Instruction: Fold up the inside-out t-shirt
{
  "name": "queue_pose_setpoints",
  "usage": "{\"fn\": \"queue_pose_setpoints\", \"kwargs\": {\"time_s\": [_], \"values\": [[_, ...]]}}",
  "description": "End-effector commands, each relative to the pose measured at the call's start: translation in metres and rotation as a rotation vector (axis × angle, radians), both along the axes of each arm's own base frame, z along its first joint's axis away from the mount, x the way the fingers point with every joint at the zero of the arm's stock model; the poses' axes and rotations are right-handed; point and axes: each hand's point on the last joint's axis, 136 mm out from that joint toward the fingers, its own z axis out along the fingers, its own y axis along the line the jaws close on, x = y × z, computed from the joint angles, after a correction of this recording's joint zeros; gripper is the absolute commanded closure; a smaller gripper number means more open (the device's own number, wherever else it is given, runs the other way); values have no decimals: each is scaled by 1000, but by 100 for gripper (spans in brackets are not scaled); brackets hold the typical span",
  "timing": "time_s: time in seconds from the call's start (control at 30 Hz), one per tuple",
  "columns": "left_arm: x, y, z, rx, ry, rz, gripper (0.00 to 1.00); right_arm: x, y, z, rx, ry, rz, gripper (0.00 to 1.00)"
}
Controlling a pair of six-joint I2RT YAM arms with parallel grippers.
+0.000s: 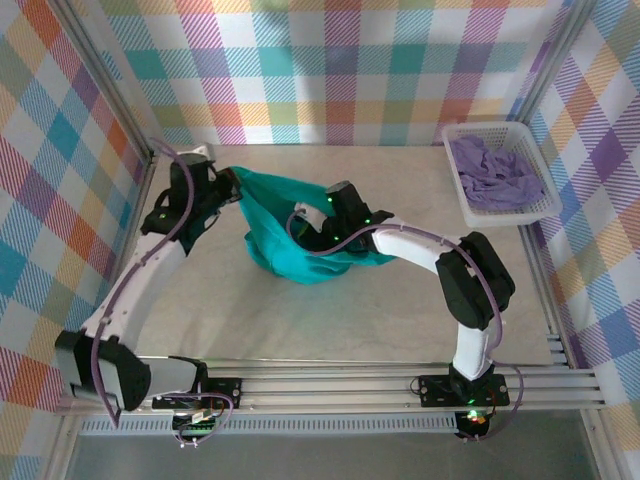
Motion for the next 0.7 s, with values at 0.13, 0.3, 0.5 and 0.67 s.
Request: {"fn": "queue_pose_setpoints", "kwargs": {"time_s": [0.13,0.3,0.5,0.67], "values": [[11,14,-7,-55,22,21,100,19,-3,78,151,-154,-79,100],[0,26,-3,-68,-38,50,100,40,-25,117,258,-161,-196,100],[-3,18,-12,-135,-11,32,100,23,-7,130,295,-107,-106,100],[-14,3,9,-196,-44,-49,100,-19,15,43,132,-24,-17,91]]}}
